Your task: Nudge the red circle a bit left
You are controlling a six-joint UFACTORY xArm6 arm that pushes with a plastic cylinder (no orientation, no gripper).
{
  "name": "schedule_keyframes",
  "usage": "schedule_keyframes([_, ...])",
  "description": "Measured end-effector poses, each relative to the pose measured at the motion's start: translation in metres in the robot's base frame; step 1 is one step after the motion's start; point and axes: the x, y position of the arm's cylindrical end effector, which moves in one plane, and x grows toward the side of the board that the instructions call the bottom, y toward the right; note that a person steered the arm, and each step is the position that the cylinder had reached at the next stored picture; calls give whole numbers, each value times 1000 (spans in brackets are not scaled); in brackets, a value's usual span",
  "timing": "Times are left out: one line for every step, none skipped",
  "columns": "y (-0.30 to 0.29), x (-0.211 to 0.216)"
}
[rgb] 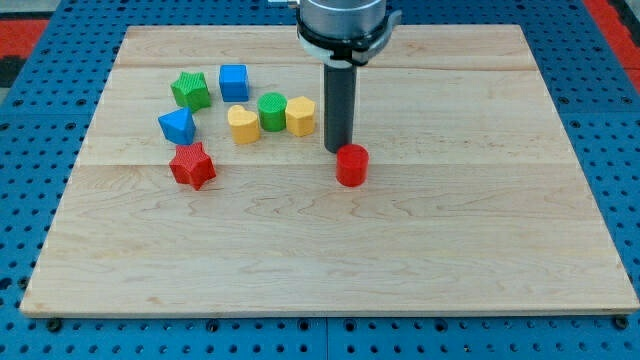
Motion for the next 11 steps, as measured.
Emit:
schedule_keyframes([17, 3])
schedule_keyframes([107, -10])
schedule_keyframes([127, 20])
schedule_keyframes([83, 32])
schedule_keyframes([66, 22])
schedule_keyframes([73, 5])
schedule_keyframes([73, 6])
schedule_keyframes([68, 23])
schedule_keyframes([53, 25])
schedule_keyframes([27, 53])
schedule_keyframes([30, 93])
